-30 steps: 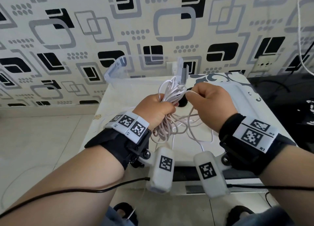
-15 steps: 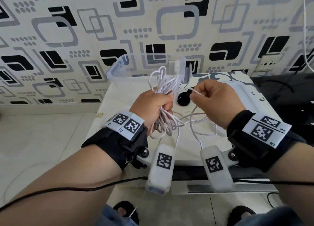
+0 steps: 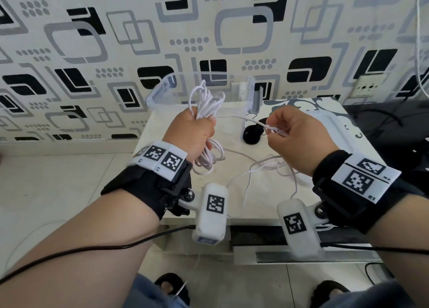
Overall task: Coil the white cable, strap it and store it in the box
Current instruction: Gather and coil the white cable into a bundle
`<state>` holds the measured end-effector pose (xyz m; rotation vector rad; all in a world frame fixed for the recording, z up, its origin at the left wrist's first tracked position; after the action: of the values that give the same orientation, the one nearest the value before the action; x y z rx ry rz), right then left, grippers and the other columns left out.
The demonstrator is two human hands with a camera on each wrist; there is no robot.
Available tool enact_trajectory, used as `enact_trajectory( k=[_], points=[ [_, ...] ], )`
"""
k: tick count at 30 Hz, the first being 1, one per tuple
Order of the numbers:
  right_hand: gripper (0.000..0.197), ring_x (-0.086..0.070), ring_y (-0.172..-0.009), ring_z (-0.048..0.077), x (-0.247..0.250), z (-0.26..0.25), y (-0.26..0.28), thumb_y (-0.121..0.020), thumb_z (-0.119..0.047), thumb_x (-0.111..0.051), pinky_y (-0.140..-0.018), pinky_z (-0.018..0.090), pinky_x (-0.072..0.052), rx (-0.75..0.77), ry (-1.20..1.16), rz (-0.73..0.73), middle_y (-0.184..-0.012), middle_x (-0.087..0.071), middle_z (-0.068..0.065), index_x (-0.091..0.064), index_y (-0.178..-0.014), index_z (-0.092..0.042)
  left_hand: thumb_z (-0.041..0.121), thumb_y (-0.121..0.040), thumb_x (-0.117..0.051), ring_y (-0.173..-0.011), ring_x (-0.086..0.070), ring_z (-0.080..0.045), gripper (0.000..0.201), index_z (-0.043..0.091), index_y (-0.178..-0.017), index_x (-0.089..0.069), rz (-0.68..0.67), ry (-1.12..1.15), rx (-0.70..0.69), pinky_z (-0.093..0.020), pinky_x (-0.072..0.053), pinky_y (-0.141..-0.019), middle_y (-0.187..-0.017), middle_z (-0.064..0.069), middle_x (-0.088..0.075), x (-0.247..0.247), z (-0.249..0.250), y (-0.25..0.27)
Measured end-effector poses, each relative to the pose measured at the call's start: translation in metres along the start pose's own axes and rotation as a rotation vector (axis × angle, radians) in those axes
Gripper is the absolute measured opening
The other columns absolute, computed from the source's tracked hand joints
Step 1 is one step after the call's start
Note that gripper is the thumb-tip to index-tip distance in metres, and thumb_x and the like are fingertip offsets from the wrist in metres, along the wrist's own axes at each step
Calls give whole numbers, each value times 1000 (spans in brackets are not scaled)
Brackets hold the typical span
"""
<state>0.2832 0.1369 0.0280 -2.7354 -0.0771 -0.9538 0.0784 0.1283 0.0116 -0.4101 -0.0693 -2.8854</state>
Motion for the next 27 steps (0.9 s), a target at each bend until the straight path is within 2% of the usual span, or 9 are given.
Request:
enact_trajectory(
  k=[3, 7, 12, 15, 17, 19, 22, 25, 27],
  points=[
    [6, -59, -77, 20, -1, 1, 1, -83, -21, -57, -70, 28, -47, -10, -15, -6, -86, -66, 1, -57, -88, -18, 19, -90, -48, -45, -49, -16, 14, 21, -76, -49, 23, -220, -30, -27, -41, -52, -59, 2, -48, -2, 0, 3],
    [7, -66, -76, 16, -5, 0, 3, -88, -20, -49, -72, 34, -54, -57, -116, -34, -84, -70, -2, -55, -88, -17, 24, -92, -52, -44, -49, -14, 13, 21, -80, -53, -57, -199, 33, -26, -43, -51, -61, 2, -49, -20, -11, 13],
    [17, -63, -57, 8, -17, -7, 6, -91, -15, -44, -61, 23, -52, -81, -206, -114, -72, -70, -3, -58, -87, -7, 33, -89, -59, -45, -49, -12, 23, 24, -70, -50, -222, -152, 27, -33, -47, -58, -60, 3, -47, -48, -12, 24],
    [20, -59, -51, 5, -22, -9, 7, -92, -14, -46, -52, 12, -48, -77, -200, -143, -62, -66, -5, -59, -81, -6, 36, -84, -65, -47, -49, -14, 22, 19, -75, -54, -237, -131, 28, -28, -43, -54, -58, 3, -48, -52, -12, 27],
    [20, -55, -47, 4, -25, -9, 8, -94, -15, -44, -54, 15, -49, -87, -187, -164, -57, -63, -6, -57, -79, -11, 35, -82, -68, -47, -49, -15, 23, 20, -72, -54, -215, -111, 27, -28, -42, -54, -57, 4, -49, -51, -12, 28],
    [18, -53, -48, 8, -28, -7, 9, -95, -15, -41, -58, 22, -50, -112, -202, -191, -58, -62, -3, -57, -86, -13, 37, -83, -67, -41, -48, -12, 27, 22, -69, -50, -161, -84, 48, -28, -43, -53, -55, 4, -47, -46, -12, 27],
    [20, -55, -55, 14, -32, -7, 12, -96, -18, -39, -49, 13, -45, -119, -144, -246, -61, -62, -2, -58, -99, -13, 43, -88, -59, -30, -43, -7, 34, 19, -68, -45, -91, -5, 88, -28, -43, -50, -52, 5, -43, -39, -14, 25],
    [22, -55, -56, 14, -36, -11, 15, -96, -21, -38, -59, 24, -49, -78, -77, -282, -63, -62, -1, -54, -109, -13, 47, -91, -51, -29, -42, -7, 38, 18, -68, -43, -68, -7, 103, -26, -41, -49, -50, 6, -42, -39, -15, 24],
    [30, -56, -58, 11, -32, -15, 14, -96, -23, -38, -59, 23, -49, -43, -68, -240, -62, -63, -2, -46, -125, -18, 48, -92, -49, -30, -42, -9, 39, 16, -69, -45, -60, 7, 126, -26, -40, -49, -49, 5, -43, -41, -17, 24]
  ],
)
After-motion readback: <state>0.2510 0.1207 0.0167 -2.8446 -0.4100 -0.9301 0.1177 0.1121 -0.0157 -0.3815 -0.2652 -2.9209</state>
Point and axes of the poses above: each hand's wrist, its own y-axis away from the middle knuckle, its own x-axis out of the back of the hand, z = x × y, the point moved 10 cm from there along -y, towards the middle knuckle
